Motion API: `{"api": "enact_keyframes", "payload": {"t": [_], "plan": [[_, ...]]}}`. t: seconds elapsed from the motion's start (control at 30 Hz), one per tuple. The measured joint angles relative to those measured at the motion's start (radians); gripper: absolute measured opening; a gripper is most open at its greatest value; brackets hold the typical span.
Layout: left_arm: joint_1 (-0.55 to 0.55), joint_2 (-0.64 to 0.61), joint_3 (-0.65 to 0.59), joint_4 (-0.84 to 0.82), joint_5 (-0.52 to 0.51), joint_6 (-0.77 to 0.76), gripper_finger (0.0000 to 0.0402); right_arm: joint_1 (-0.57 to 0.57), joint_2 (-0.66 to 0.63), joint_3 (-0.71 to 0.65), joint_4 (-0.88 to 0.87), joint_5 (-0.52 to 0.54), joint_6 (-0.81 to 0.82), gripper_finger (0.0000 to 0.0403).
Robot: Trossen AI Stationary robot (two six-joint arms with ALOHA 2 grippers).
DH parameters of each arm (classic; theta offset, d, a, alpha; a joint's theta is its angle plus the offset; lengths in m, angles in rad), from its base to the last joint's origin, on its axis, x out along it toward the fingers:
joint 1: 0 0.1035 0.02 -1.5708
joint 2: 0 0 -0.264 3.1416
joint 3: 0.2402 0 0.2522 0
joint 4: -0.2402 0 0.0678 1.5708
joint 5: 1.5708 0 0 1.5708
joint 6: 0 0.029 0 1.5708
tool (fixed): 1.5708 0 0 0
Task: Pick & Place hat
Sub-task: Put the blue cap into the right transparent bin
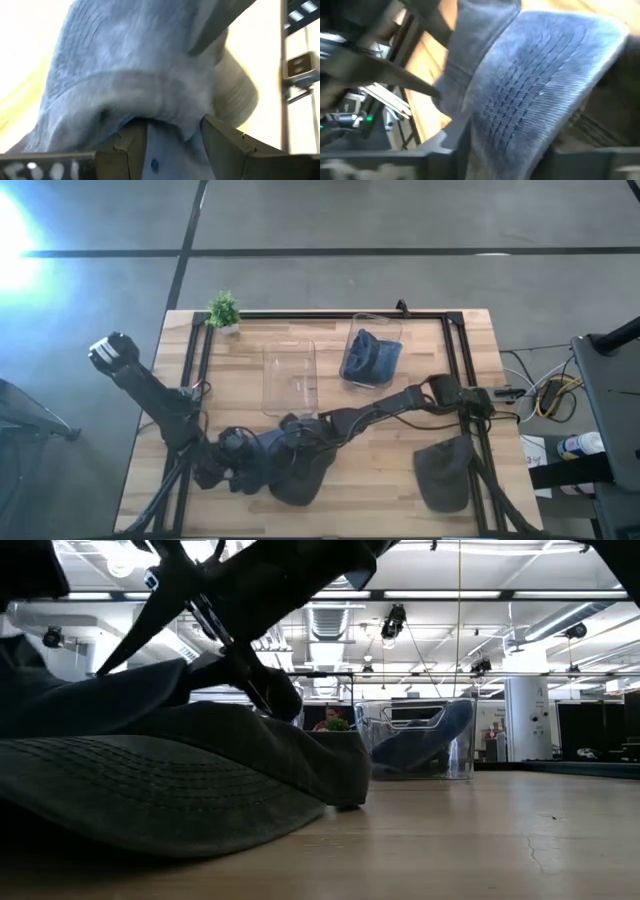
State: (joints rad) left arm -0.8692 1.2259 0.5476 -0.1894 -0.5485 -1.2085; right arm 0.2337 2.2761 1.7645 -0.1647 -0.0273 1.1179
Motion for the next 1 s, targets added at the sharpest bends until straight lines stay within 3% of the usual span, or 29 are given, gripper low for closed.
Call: {"api": "enact_keyframes", "payload": {"t": [0.17, 0.3, 0.47, 0.63, 0.73, 0.83, 1.0], "plan": [[0.001, -0.019, 0.095, -0.08, -0.01, 0.036, 0.0176, 0.003, -0.029, 0.001, -0.006, -0.008, -0.034, 0.0022], [-0.003, -0.027, 0.242, -0.226, -0.013, 0.047, 0.0176, 0.016, -0.086, 0.0, -0.077, 0.019, -0.056, 0.0015], [-0.014, -0.032, 0.458, -0.357, -0.036, 0.093, 0.0176, 0.067, -0.234, -0.001, -0.213, 0.151, -0.079, 0.0014], [-0.03, -0.033, 0.612, -0.362, -0.102, 0.196, 0.0176, 0.156, -0.406, -0.005, -0.408, 0.413, -0.04, 0.0013], [-0.03, -0.033, 0.657, -0.362, -0.158, 0.242, 0.0176, 0.219, -0.499, -0.006, -0.64, 0.656, 0.116, 0.0013], [-0.03, -0.033, 0.662, -0.366, -0.2, 0.263, 0.0176, 0.269, -0.58, -0.006, -0.936, 0.83, 0.36, 0.0013], [-0.012, -0.031, 0.634, -0.362, -0.238, 0.247, 0.0176, 0.288, -0.669, -0.032, -1.266, 0.935, 0.635, 0.0013]]}}
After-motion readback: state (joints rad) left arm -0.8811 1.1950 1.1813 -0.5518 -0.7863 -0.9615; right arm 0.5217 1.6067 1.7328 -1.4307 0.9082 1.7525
